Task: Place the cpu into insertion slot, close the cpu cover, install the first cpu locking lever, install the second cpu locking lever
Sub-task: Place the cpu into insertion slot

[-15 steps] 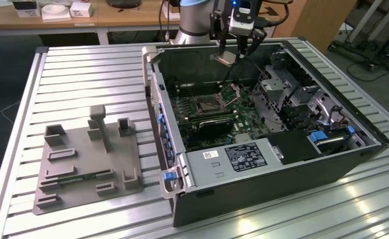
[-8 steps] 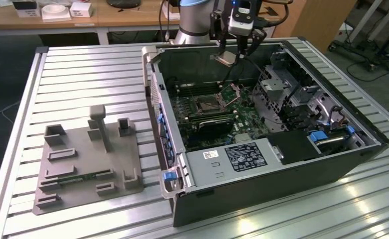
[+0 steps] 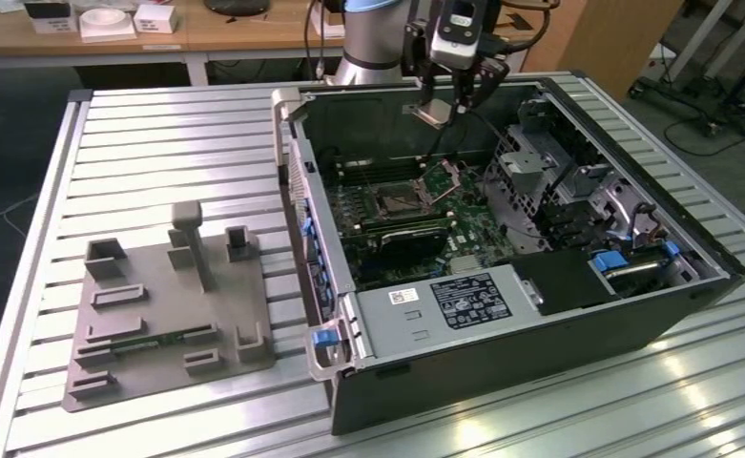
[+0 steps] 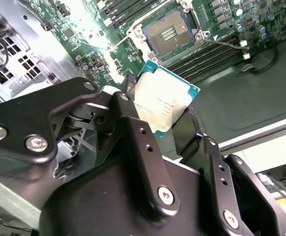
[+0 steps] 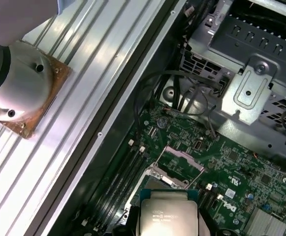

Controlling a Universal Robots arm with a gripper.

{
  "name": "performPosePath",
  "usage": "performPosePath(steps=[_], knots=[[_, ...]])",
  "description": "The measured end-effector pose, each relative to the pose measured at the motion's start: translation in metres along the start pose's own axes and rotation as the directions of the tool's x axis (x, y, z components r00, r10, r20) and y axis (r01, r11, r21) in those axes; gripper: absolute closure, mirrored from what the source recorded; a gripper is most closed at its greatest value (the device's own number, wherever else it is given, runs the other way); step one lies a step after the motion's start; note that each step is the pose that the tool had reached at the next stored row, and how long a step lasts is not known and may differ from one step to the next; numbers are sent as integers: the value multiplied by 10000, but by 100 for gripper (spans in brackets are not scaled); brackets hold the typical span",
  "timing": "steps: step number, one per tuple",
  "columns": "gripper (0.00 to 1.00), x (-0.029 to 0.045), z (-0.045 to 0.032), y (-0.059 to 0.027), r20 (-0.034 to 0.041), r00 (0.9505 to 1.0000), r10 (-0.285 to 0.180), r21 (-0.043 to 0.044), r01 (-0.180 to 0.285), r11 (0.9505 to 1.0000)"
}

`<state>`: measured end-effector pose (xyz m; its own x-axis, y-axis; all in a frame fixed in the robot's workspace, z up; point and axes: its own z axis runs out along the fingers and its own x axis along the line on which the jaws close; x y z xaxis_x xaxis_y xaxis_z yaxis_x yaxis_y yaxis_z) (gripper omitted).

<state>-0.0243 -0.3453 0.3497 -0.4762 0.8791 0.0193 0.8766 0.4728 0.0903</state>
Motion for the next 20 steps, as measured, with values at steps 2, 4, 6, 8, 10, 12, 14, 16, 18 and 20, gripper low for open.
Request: performPosePath(steps=[2, 4, 6, 8, 10, 12, 14, 16, 18, 20], knots=[[46, 0, 3, 0, 26, 9996, 294, -6, -294, 9996], [46, 0, 6, 0, 45, 9987, 501, -10, -501, 9987], [46, 0, 8, -1, 51, 9984, 567, -11, -567, 9984], [46, 0, 10, -1, 58, 9980, 636, -13, -636, 9980], [46, 4, 12, -8, 68, 9972, 744, -15, -744, 9972], [46, 7, 15, -14, 78, 9962, 866, -20, -865, 9962], [46, 13, 16, -25, 88, 9953, 969, -22, -968, 9953], [46, 19, 18, -37, 93, 9946, 1037, -24, -1037, 9946], [46, 25, 20, -47, 99, 9939, 1101, -26, -1100, 9939], [46, 35, 20, -66, 101, 9935, 1135, -29, -1135, 9935]])
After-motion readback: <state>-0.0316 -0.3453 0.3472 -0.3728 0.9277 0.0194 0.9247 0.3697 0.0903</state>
